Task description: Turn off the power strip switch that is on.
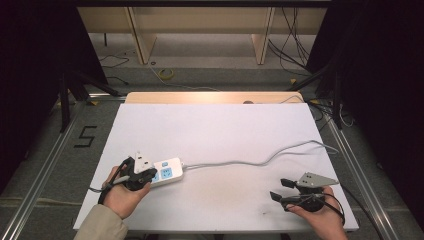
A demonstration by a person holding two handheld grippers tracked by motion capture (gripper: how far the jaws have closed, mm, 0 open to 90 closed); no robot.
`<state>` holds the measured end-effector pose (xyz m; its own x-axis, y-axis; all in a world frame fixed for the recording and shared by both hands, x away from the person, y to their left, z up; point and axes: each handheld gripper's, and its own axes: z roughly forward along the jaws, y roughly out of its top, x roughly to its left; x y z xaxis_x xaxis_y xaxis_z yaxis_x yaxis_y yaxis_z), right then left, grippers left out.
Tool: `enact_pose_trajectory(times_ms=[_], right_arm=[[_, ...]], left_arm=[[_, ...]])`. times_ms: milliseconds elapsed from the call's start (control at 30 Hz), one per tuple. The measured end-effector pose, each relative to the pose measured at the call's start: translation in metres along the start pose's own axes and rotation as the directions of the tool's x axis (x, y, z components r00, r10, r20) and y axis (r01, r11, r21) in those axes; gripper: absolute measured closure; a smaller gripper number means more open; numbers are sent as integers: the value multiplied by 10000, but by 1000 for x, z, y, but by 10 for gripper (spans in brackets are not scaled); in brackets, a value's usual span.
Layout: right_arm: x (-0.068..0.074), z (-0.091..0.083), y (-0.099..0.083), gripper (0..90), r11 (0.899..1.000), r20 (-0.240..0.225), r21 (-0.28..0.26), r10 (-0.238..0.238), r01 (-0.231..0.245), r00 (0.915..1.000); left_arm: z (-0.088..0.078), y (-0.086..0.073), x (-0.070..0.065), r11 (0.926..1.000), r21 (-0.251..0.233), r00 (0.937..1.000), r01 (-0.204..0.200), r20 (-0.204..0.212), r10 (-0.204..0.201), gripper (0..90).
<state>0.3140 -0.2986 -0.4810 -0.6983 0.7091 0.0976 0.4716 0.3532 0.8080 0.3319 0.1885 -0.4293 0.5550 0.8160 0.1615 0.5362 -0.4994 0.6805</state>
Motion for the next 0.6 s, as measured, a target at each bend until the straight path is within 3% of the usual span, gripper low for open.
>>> enact_pose_trajectory(times_ms=[600], right_arm=[[0, 0, 0, 346, 10000, -2, -5, 1, -1, 10000]], left_arm=[[-2, 0, 5, 10000, 36, 9998, 93, -155, -92, 898]])
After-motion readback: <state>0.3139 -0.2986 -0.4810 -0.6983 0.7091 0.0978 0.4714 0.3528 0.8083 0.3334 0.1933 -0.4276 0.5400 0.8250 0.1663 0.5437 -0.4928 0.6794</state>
